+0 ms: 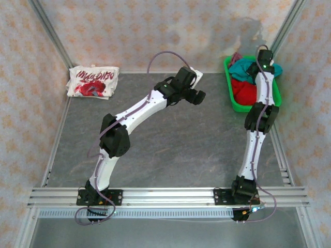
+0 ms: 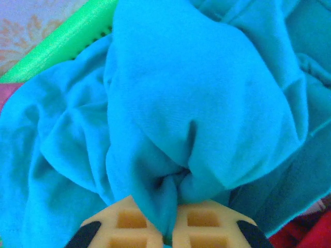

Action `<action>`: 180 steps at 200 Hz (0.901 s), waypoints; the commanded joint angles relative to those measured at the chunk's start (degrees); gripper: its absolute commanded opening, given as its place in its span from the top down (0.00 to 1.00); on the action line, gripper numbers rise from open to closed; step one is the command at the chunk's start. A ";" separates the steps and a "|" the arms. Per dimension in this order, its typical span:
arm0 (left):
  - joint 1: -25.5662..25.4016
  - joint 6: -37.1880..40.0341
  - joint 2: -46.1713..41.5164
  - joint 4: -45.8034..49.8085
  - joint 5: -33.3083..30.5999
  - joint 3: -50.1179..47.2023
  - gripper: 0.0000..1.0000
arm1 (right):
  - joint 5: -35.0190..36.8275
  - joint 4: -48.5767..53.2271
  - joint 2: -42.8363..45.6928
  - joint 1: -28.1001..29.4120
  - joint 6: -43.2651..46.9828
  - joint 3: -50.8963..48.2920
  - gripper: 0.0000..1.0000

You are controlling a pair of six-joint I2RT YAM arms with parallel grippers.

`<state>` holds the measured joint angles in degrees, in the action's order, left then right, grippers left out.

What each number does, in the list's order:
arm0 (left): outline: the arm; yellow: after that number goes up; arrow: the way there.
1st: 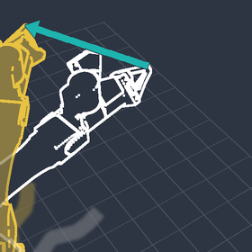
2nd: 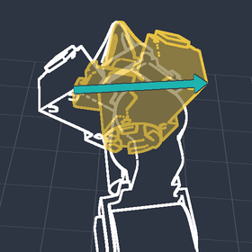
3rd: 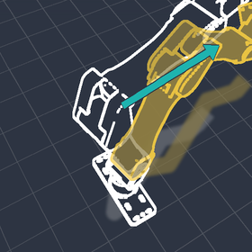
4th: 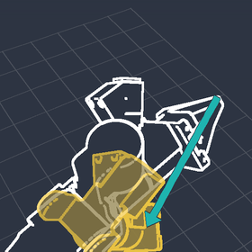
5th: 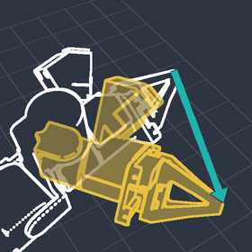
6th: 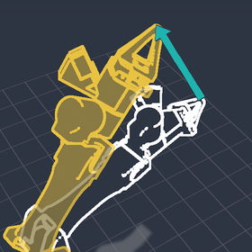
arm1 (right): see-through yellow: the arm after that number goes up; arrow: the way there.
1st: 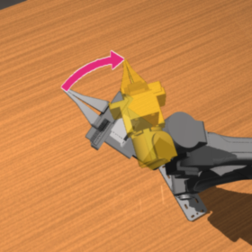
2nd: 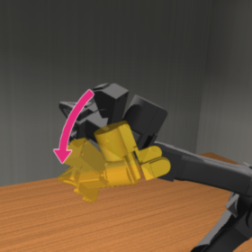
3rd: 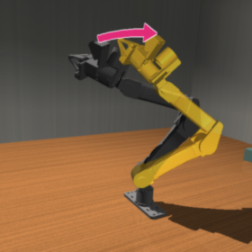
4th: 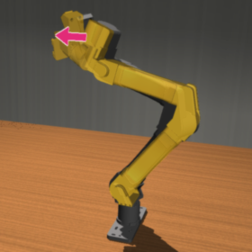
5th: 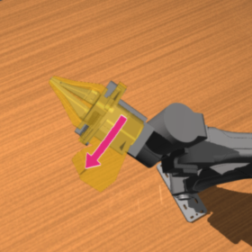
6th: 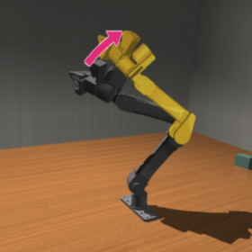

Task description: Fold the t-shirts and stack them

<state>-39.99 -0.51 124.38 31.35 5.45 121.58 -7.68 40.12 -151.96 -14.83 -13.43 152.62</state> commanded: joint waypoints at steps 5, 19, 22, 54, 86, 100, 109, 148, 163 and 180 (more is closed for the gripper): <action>0.26 -1.62 -5.75 -3.71 0.79 -1.78 0.08 | -3.58 -1.77 6.68 0.71 -0.24 1.35 1.00; 0.43 -2.65 -7.75 -4.83 0.85 -2.85 0.08 | -2.50 -1.42 10.85 1.85 1.03 0.53 1.00; 0.51 -2.99 -8.35 -5.08 0.99 -3.06 0.08 | -2.05 -1.26 11.82 2.19 1.40 0.33 1.00; 1.27 -5.06 -16.54 -8.91 2.12 -7.41 0.08 | 3.45 0.26 21.79 6.07 4.78 -1.10 1.00; 2.27 -6.93 -25.65 -11.84 1.32 -13.88 0.08 | 7.50 3.32 30.63 10.11 6.71 -0.96 1.00; 3.27 -8.60 -30.51 -14.07 1.75 -18.05 0.08 | 7.86 4.62 34.74 12.54 7.84 -1.22 1.00; 3.77 -9.22 -34.05 -16.11 1.69 -21.50 0.08 | 6.69 5.36 37.54 14.04 7.90 -1.36 1.00; 5.72 -8.80 -49.29 -21.84 -0.70 -36.69 0.08 | -3.05 6.39 51.74 23.83 7.68 -9.44 1.00; 6.83 -8.50 -54.68 -23.27 -1.90 -42.74 0.08 | -10.16 1.84 59.15 27.73 5.03 -20.87 1.00; 8.61 -8.47 -59.78 -23.69 -1.92 -49.07 0.08 | -13.91 -8.48 68.32 32.40 0.49 -38.49 1.00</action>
<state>-33.50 -8.80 70.28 10.98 5.48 79.29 -12.56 41.36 -91.66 13.06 -8.10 130.76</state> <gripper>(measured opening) 0.920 0.040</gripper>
